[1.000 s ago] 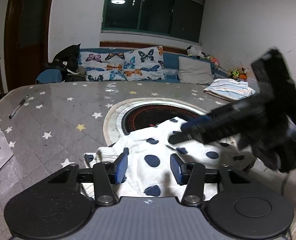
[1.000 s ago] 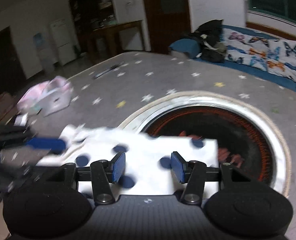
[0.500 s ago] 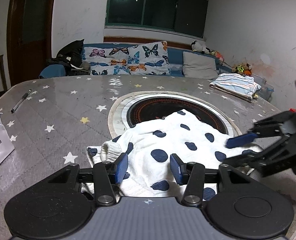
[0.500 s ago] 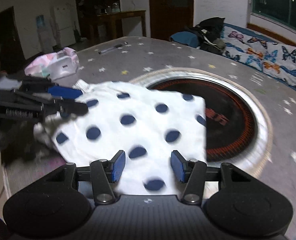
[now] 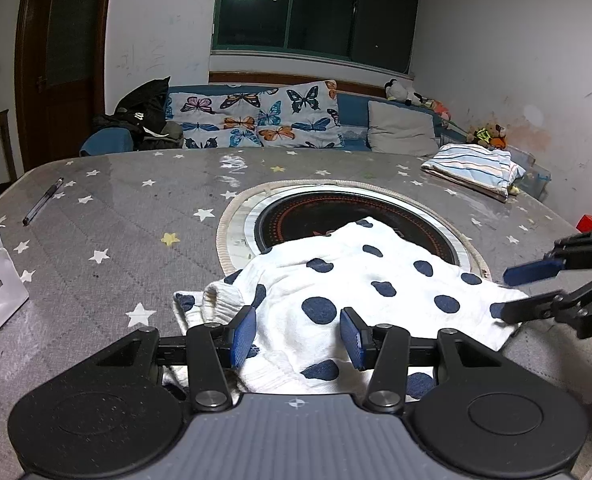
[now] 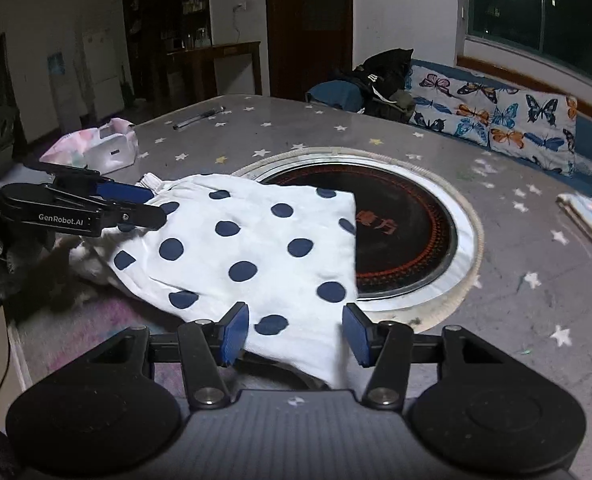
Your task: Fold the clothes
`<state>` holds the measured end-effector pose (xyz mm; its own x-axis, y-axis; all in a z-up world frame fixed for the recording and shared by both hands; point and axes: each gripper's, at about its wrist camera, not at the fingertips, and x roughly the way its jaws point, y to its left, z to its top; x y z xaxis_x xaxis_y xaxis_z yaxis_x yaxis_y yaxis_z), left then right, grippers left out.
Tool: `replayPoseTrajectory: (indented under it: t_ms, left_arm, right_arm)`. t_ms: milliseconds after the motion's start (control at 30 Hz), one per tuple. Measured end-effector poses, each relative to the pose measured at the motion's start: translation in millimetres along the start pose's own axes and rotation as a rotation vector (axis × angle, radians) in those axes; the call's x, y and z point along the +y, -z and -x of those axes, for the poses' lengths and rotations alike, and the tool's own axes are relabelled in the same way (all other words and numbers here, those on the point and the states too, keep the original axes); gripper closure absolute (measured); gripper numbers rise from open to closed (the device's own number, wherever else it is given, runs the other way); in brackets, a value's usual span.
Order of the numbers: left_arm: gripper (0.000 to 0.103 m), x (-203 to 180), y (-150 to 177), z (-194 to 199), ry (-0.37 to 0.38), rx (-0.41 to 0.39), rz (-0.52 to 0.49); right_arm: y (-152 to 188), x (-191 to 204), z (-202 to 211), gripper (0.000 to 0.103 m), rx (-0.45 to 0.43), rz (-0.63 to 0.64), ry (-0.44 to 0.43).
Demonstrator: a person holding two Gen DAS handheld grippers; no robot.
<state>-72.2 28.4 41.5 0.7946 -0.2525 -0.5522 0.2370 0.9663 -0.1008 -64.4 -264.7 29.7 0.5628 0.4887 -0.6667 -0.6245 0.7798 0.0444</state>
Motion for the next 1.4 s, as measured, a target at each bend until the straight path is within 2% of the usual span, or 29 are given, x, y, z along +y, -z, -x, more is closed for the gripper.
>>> replayPoseTrajectory:
  t_ms: [167,333,467,567,733,1033,1233,1400]
  left_arm:
    - [0.053,0,0,-1,0.001,0.001,-0.007]
    - [0.053,0,0,-1,0.000,0.002,-0.008]
    - [0.052,-1,1,-2,-0.002,0.004,-0.013]
    - [0.052,-2,1,-2,-0.005,0.003,-0.015]
    - [0.052,-2,1,-2,-0.007,0.004,-0.013]
    - [0.052,1,1,-5,-0.007,0.004,-0.014]
    - [0.050,0,0,0,0.005,-0.006,-0.010]
    - [0.049,-1,2,17,-0.003,-0.026,-0.004]
  right_arm:
    - [15,-4,-1,0.060,0.050,-0.010,0.019]
    - [21,-8,13,0.061,0.063,-0.020,0.041]
    - [10,-5,28,0.061,-0.021,-0.019,0.040]
    - [1,1,28,0.061,-0.058,-0.011,0.001]
    - [10,7,7,0.061,0.004,-0.009,-0.025]
    - [26,10,16,0.062,0.045,0.011,-0.018]
    - [14,9,25,0.061,0.005,0.007,-0.022]
    - [7,4,14,0.061,-0.011,-0.017,-0.027]
